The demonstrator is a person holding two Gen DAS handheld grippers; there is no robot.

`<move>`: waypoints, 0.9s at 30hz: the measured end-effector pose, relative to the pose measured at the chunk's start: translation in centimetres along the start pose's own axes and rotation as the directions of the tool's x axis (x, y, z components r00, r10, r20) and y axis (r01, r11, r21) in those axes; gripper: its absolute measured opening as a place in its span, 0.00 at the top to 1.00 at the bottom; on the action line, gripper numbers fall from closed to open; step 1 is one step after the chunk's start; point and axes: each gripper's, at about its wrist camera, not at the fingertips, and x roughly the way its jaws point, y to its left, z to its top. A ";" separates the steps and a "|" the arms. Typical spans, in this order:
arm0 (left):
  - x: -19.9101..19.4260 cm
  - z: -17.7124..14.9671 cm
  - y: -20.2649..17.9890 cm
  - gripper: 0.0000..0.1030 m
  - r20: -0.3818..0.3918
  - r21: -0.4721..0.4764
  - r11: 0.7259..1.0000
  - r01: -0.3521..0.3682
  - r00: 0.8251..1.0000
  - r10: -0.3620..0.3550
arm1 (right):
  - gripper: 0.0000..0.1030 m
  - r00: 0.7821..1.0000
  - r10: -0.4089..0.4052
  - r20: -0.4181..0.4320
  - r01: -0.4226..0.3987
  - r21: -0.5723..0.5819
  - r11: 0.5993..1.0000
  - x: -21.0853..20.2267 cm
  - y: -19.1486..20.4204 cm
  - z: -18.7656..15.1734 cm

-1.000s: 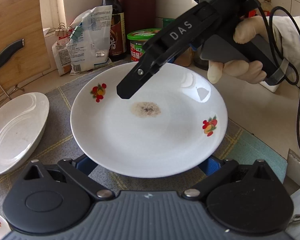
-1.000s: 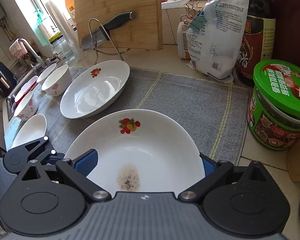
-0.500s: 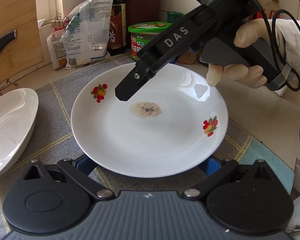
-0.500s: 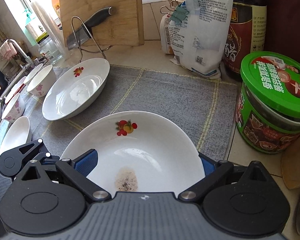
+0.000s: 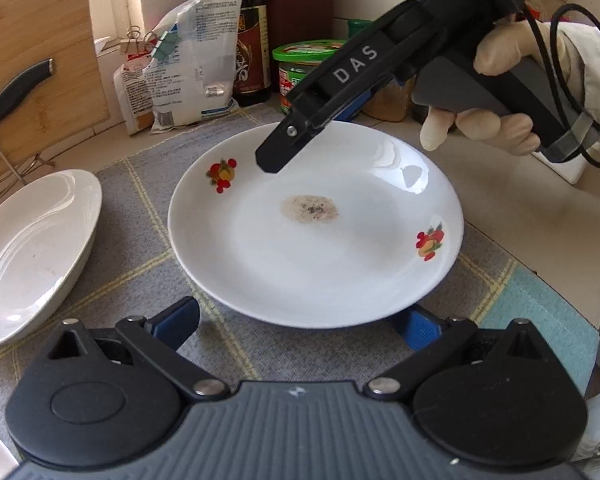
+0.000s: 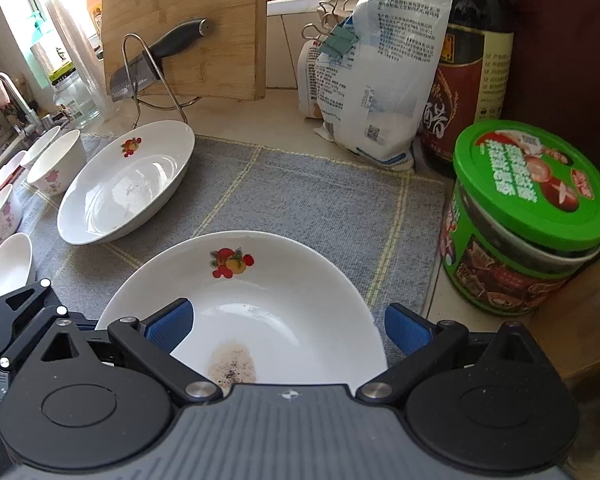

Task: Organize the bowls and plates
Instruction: 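Lower the stained plate onto the towel by the green jar, open right gripper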

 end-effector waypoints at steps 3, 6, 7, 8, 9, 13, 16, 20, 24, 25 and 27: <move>-1.4 -0.3 0.3 0.01 0.005 -0.034 0.999 -0.018 1.000 0.018 | 0.00 0.999 -0.010 0.036 0.011 -0.003 1.000 -1.2 0.8 0.6; -3.2 -0.5 0.4 0.01 0.028 -0.058 0.998 -0.025 0.999 0.026 | 0.00 0.997 -0.028 0.067 0.029 -0.013 0.999 -2.3 2.1 1.2; -3.7 -0.5 0.5 0.01 0.028 -0.070 0.997 -0.027 0.999 0.029 | 0.00 0.997 -0.034 0.073 0.035 -0.017 0.999 -2.5 2.7 1.3; -4.0 -0.4 0.5 0.01 0.018 -0.079 0.996 -0.037 0.999 0.038 | 0.00 0.996 -0.042 0.077 0.044 -0.020 0.999 -2.8 3.3 1.5; -4.3 -0.3 0.5 0.01 0.008 -0.085 0.995 -0.055 0.998 0.055 | 0.00 0.995 -0.057 0.079 0.059 -0.022 0.998 -2.9 3.9 1.6; -6.3 -0.3 0.6 0.01 0.032 -0.121 0.990 -0.073 0.996 0.078 | 0.00 0.994 -0.079 0.075 0.083 -0.053 0.995 -3.1 6.4 1.9; -7.7 -0.3 0.5 0.01 0.041 -0.123 0.988 -0.093 0.994 0.099 | 0.00 0.993 -0.094 0.068 0.098 -0.058 0.993 -3.4 8.2 1.8; -9.2 -0.7 0.3 0.01 0.034 -0.147 0.982 -0.118 0.992 0.125 | 0.00 0.987 -0.148 0.056 0.150 -0.034 0.988 -3.5 9.9 1.5; -10.7 -1.4 0.0 0.01 0.034 -0.194 0.970 -0.150 0.987 0.159 | 0.00 0.986 -0.165 0.037 0.167 -0.042 0.985 -3.3 11.4 1.1; -11.2 -1.7 0.0 0.01 0.035 -0.206 0.966 -0.159 0.985 0.169 | 0.00 0.988 -0.151 0.039 0.153 -0.048 0.987 -3.4 11.8 1.0; -12.0 -2.2 0.2 0.01 0.036 -0.229 0.957 -0.179 0.981 0.192 | 0.00 0.991 -0.125 0.042 0.127 -0.059 0.990 -3.4 12.5 0.9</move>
